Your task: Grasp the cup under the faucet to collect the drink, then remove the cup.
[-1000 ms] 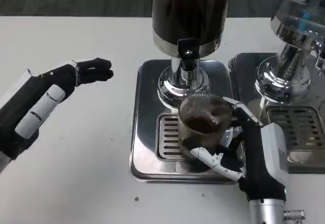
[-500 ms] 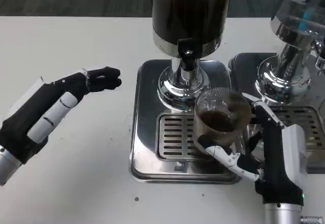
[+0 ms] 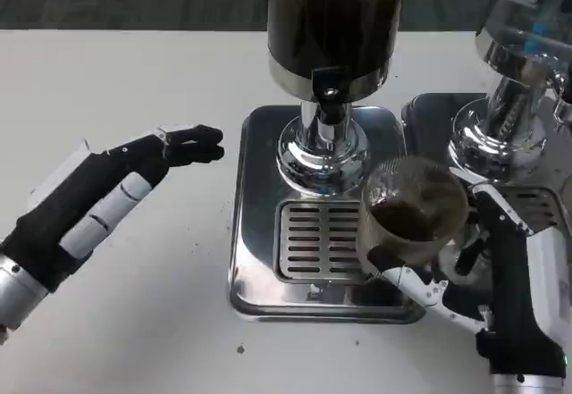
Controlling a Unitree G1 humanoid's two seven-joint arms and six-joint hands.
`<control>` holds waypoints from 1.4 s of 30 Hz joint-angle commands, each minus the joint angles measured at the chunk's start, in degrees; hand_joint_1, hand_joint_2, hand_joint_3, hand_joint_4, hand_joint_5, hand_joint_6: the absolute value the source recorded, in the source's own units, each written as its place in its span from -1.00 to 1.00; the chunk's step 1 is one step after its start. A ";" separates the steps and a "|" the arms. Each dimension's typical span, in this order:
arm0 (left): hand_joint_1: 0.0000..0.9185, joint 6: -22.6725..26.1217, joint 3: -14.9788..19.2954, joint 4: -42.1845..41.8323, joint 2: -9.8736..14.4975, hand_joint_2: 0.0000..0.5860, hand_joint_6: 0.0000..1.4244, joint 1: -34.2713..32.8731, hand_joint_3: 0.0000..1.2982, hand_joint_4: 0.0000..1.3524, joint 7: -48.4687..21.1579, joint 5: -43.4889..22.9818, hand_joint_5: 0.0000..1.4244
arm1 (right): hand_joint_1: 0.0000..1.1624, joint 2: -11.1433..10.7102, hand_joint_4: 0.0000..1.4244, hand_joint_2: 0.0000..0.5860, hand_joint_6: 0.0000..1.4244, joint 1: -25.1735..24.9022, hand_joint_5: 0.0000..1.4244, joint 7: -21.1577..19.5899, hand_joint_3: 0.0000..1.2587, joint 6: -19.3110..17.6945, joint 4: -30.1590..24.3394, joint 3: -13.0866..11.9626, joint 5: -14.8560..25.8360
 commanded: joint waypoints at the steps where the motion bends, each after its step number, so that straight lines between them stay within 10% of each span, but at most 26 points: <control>1: -1.00 -1.83 -1.05 0.45 -0.32 -0.25 -0.78 0.39 -0.55 -0.57 0.40 1.11 -0.68 | 0.21 -0.26 0.02 -0.28 0.61 1.30 0.21 1.90 0.02 -0.45 -4.99 -1.27 1.30; 22: -1.00 -9.10 -4.76 -3.80 2.97 -0.31 -0.80 5.27 -0.61 -0.64 -0.69 2.64 -0.73 | 0.26 -1.90 0.02 -0.33 0.65 6.76 0.25 13.00 0.03 -0.66 -15.13 -5.87 5.51; 42: -1.00 -15.10 -6.92 -5.51 5.52 -0.34 -0.80 6.94 -0.64 -0.68 0.94 5.87 -0.74 | 0.37 -2.87 0.03 -0.38 0.72 8.14 0.31 15.55 0.06 -1.41 -17.69 -6.89 4.69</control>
